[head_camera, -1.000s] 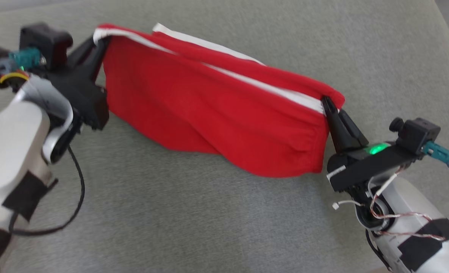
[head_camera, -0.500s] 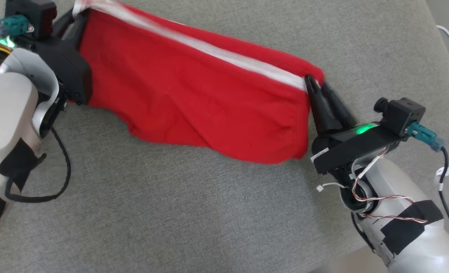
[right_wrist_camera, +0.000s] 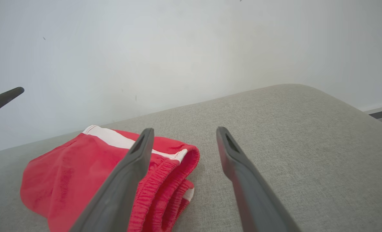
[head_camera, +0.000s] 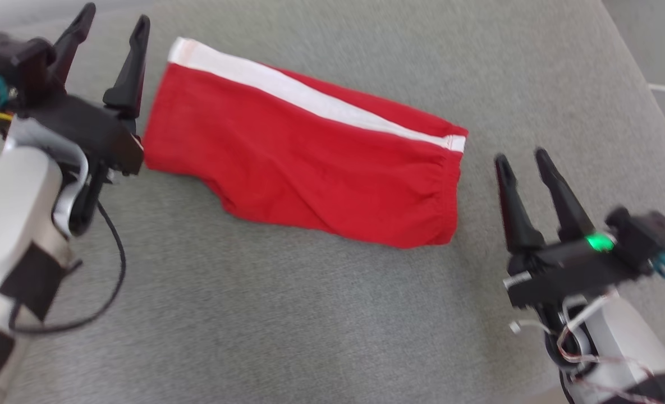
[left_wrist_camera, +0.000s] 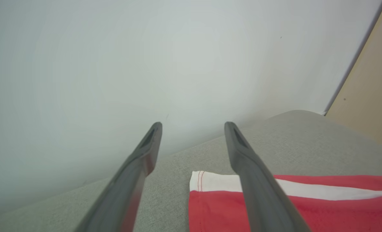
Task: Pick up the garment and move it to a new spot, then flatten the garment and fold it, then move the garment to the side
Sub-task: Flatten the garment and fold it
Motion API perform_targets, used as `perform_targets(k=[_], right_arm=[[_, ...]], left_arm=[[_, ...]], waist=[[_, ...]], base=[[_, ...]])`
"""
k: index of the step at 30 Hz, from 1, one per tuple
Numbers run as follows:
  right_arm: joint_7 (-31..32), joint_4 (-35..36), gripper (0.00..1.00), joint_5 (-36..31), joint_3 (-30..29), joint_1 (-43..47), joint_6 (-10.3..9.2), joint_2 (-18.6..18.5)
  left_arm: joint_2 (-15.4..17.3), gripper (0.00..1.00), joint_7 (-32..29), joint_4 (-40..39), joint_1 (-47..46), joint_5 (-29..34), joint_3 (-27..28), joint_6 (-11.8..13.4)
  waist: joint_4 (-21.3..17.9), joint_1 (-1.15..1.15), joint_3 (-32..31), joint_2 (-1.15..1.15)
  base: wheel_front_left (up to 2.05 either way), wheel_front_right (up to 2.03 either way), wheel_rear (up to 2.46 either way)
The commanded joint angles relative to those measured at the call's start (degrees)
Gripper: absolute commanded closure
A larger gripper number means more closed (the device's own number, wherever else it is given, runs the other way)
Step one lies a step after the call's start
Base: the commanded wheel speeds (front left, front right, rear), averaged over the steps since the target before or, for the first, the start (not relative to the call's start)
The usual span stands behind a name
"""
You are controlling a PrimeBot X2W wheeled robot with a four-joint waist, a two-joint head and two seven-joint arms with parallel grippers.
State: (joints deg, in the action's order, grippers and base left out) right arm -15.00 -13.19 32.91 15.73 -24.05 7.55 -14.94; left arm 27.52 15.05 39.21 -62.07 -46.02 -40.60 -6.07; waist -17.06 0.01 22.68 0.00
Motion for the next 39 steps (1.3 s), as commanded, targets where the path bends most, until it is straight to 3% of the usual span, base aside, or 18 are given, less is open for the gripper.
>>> perform_targets(k=[1, 7, 13, 19, 24, 29, 39], right_arm=[[-0.25, 0.6, 0.0, -0.76, -0.79, 1.35, -0.13, 0.26], [-0.24, 5.5, 0.0, -4.55, -7.29, 9.1, -0.13, 2.68], [-0.17, 11.02, 0.0, -8.29, -11.91, 16.38, -0.13, 5.61], [-0.16, 14.72, 0.0, -10.79, -13.14, 21.79, -0.13, 7.7], [-0.16, 14.8, 0.0, -11.0, -12.5, 22.68, -0.13, 8.39], [-0.15, 13.56, 0.0, -11.19, -10.73, 20.83, -0.13, 8.92], [-0.16, 11.37, 0.0, -10.63, -9.18, 18.18, -0.13, 10.21]], left_arm=[[0.06, 0.0, 0.12, -1.28, 2.5, 0.83, 0.98, 0.4], [-1.0, 0.0, 0.16, -13.55, 16.77, 7.01, 12.16, 3.44], [-2.22, 0.0, 0.17, -18.23, 25.91, 10.59, 18.26, 2.56], [-1.69, 0.0, 0.18, -18.67, 28.51, 12.95, 21.3, 1.5], [-1.08, 0.0, -0.97, -16.61, 24.93, 12.83, 20.45, 0.24], [-0.04, 0.0, -7.87, -12.2, 18.0, 11.47, 17.32, -1.07], [2.44, 0.0, -19.14, -6.6, 8.81, 8.54, 8.46, -1.4]], waist=[[3.08, -0.01, -3.6, 0.0], [5.96, -0.01, -7.17, 0.0], [7.78, -0.01, -9.37, 0.0], [6.97, -0.01, -10.29, 0.0], [5.23, -0.01, -9.96, 0.0], [2.19, -0.01, -7.98, 0.0], [-2.51, -0.01, -3.76, 0.0]], base=[[0.0, 0.0, 0.0], [0.0, 0.0, 0.0], [0.0, 0.0, 0.0], [0.0, 0.0, 0.0], [0.0, 0.0, 0.0], [0.0, 0.0, 0.0], [0.0, 0.0, 0.0]])
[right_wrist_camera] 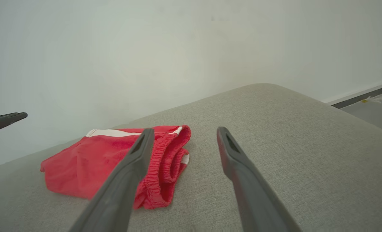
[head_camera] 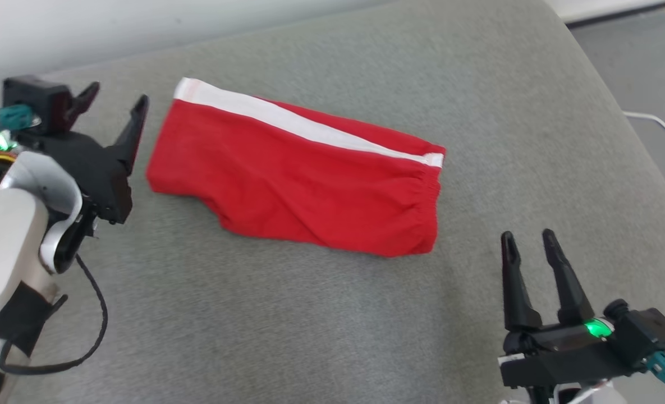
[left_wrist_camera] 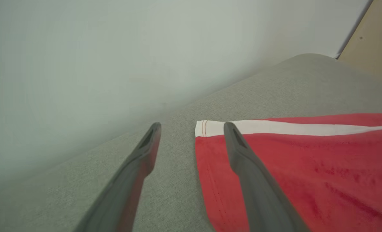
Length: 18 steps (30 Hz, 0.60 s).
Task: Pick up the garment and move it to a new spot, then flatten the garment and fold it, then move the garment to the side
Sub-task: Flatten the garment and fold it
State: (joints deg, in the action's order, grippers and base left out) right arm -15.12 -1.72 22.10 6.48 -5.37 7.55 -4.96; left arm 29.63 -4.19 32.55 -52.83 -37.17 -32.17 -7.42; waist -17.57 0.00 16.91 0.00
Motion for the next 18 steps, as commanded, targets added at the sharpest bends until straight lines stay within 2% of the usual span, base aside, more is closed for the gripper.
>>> perform_targets(k=[1, 10, 18], right_arm=[[-0.03, -0.19, 0.0, 0.22, 0.29, -0.73, -0.13, 0.37], [-0.03, -1.69, 0.0, 0.71, 1.35, -2.86, -0.13, 1.18], [-0.04, -2.1, 0.0, 0.24, 0.95, -2.98, -0.13, 1.48]], left_arm=[[0.82, 0.0, -0.96, 0.48, -1.32, -0.48, -0.97, 0.01], [2.03, 0.0, -10.37, 6.58, -4.05, -6.05, -8.24, 0.01], [2.46, 0.0, -17.05, 9.73, -4.61, -9.59, -12.89, 0.0]], waist=[[-2.49, 0.0, 2.52, 0.0], [-5.3, 0.0, 4.76, 0.0], [-5.68, 0.0, 4.92, 0.0]], base=[[0.0, 0.0, 0.0], [0.0, 0.0, 0.0], [0.0, 0.0, 0.0]])
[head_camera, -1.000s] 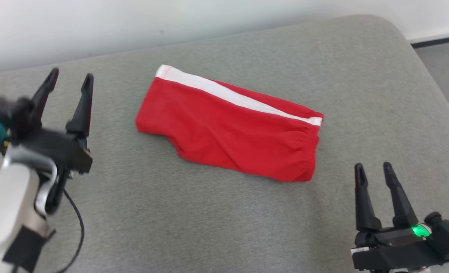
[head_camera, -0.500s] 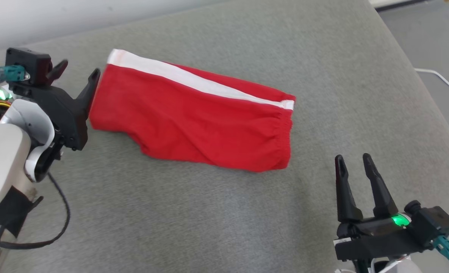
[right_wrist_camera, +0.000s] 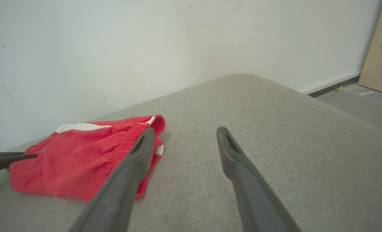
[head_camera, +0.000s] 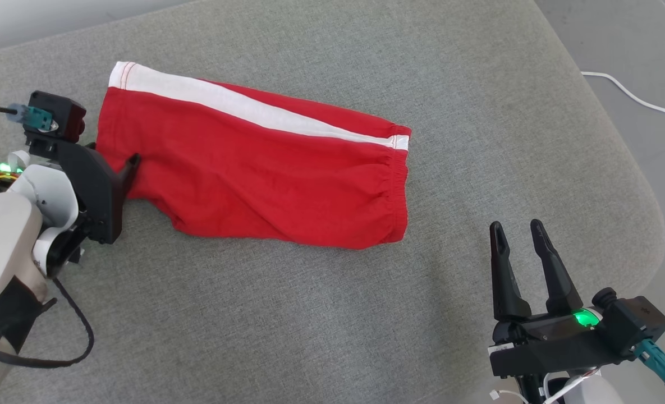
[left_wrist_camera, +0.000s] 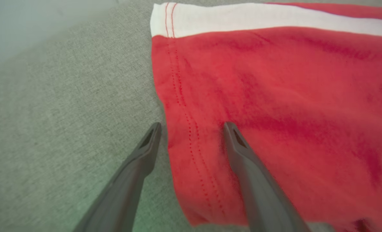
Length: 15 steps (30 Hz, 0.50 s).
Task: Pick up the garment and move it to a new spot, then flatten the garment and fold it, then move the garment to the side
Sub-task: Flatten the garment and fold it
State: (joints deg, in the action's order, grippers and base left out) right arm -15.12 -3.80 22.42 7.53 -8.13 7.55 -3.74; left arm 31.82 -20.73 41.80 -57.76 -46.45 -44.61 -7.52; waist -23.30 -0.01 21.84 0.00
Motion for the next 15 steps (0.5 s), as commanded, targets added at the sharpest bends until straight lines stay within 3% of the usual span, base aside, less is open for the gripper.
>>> perform_targets(k=[1, 3, 4, 5, 6, 15], right_arm=[[-0.04, -0.07, 0.0, -0.12, -0.1, -0.32, -0.13, 0.28], [-0.04, -0.12, 0.0, -0.25, 0.05, -0.55, -0.13, 0.3], [-0.04, -0.14, 0.0, -0.34, 0.07, -0.62, -0.13, 0.29], [-0.04, -0.14, 0.0, -0.31, 0.13, -0.72, -0.13, 0.28], [-0.04, -0.16, 0.0, -0.38, 0.17, -0.78, -0.13, 0.16], [-0.04, -0.87, 0.0, -1.24, -0.66, 1.08, -0.13, -1.25]], left_arm=[[0.12, 0.0, -1.25, 0.76, 0.18, -0.9, -0.83, 0.1], [-0.46, 0.0, -2.73, 0.86, 0.21, -2.1, -1.42, 0.09], [-0.72, 0.09, -3.29, 0.47, 0.33, -2.61, -1.92, 0.07], [-0.86, 0.65, -3.32, -0.02, 0.36, -3.28, -2.23, 0.06], [-1.0, 1.0, -2.84, -0.62, 0.27, -3.84, -2.4, 0.07], [-1.7, 1.0, 3.52, -3.45, 1.69, -6.82, -2.89, 0.11]], waist=[[0.11, 0.01, -0.01, 0.0], [0.27, 0.01, -0.07, 0.0], [0.39, 0.01, -0.13, 0.0], [0.54, 0.01, -0.24, 0.0], [0.73, 0.01, -0.39, 0.0], [4.84, 0.01, -4.92, 0.0]], base=[[0.0, 0.0, 0.0], [0.0, 0.0, 0.0], [0.0, 0.0, 0.0], [0.0, 0.0, 0.0], [0.0, 0.0, 0.0], [0.0, 0.0, 0.0]])
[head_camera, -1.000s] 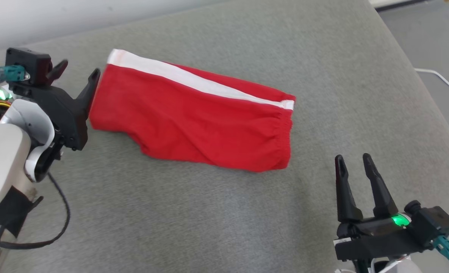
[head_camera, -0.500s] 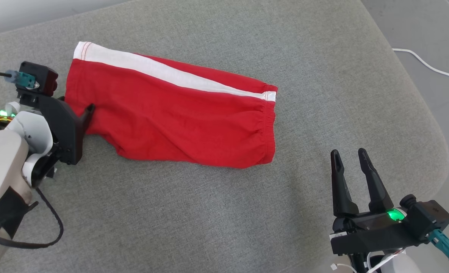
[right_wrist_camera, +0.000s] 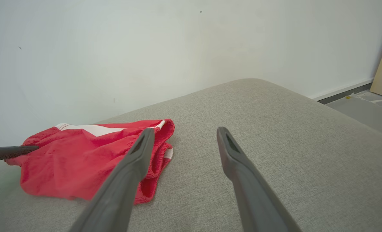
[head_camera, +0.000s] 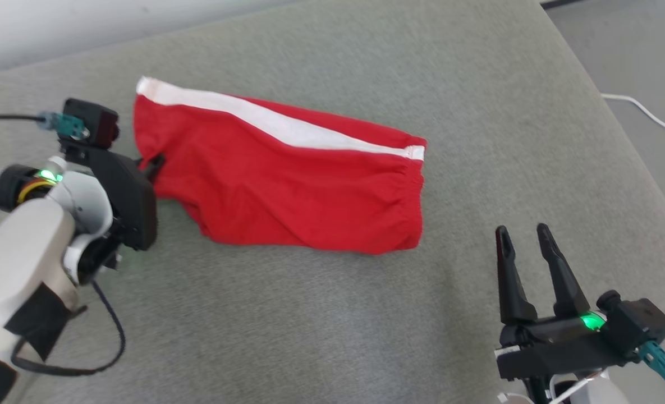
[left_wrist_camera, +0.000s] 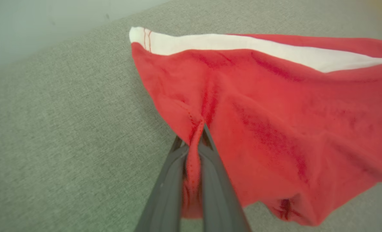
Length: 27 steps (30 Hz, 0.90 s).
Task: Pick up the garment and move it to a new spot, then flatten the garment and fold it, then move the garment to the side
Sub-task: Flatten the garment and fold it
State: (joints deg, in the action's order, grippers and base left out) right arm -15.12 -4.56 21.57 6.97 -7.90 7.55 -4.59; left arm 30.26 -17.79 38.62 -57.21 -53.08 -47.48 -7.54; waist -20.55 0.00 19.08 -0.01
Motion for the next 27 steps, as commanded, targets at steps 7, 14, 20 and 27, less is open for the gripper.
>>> perform_targets(k=[7, 14, 20, 27], right_arm=[[-0.04, -0.71, 0.0, -0.64, -2.16, 3.44, -0.13, -1.52], [-0.04, -0.98, 0.0, -0.99, -3.76, 5.93, -0.13, -1.88], [-0.04, -1.26, 0.0, -1.27, -4.73, 7.67, -0.13, -2.27], [-0.04, -1.81, 0.0, -1.52, -4.76, 7.57, -0.13, -3.06]], left_arm=[[-1.18, 1.0, 5.82, -3.42, 6.08, -2.58, 0.42, 0.13], [-1.46, 1.0, 9.91, -6.81, 12.49, -4.59, 1.31, 1.88], [-1.39, 1.0, 13.36, -10.22, 20.56, -6.29, 1.78, 4.05], [-2.96, 1.0, 17.14, -10.8, 25.59, -7.35, 2.09, 5.95]], waist=[[7.13, 0.0, -6.84, 0.01], [10.55, 0.0, -9.36, 0.01], [12.87, 0.0, -10.42, 0.01], [13.7, 0.0, -10.6, 0.01]], base=[[0.0, 0.0, 0.0], [0.0, 0.0, 0.0], [0.0, 0.0, 0.0], [0.0, 0.0, 0.0]])
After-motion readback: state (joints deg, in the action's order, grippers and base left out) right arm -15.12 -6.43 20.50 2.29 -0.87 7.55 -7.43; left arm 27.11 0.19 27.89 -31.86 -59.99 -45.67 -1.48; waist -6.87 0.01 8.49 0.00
